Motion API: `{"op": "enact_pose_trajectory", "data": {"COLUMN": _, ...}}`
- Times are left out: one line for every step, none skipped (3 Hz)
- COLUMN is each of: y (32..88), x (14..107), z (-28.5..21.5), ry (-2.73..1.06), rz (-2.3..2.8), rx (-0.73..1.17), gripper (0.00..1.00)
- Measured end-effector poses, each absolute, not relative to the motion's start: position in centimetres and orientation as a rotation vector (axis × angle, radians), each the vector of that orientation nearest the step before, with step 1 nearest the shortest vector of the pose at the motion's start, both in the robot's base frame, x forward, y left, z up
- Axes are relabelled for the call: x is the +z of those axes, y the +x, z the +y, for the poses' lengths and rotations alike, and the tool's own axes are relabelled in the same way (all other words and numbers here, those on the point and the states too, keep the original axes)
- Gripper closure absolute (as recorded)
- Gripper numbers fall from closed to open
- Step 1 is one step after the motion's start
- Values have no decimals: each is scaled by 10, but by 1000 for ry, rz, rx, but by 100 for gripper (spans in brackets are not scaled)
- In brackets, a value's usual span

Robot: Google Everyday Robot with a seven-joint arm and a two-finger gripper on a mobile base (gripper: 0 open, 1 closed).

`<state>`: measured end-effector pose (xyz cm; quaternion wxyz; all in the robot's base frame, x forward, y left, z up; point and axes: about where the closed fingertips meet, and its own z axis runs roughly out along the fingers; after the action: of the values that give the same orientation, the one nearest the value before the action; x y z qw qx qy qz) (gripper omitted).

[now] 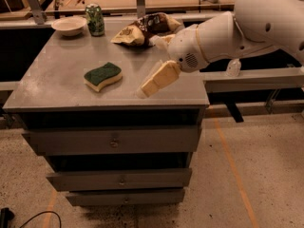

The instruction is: Move sponge near brown chip bag

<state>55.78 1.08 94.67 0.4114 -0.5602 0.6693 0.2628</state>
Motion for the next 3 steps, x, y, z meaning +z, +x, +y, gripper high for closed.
{"op": "enact_pose_trajectory", "data": {"y": 576, "x": 936, "z": 23, "ry": -1353, "rz": 1677, "rx": 664, "gripper": 0}}
{"op": "enact_pose_trajectory", "data": {"y": 618, "x": 916, "z": 49, "ry": -1259, "rz": 1670, "rx": 669, "gripper": 0}}
{"op": "enact_pose_trajectory", "data": {"y": 666, "x": 891, "z": 77, "ry": -1283, "rz": 1664, "rx": 640, "gripper": 0}}
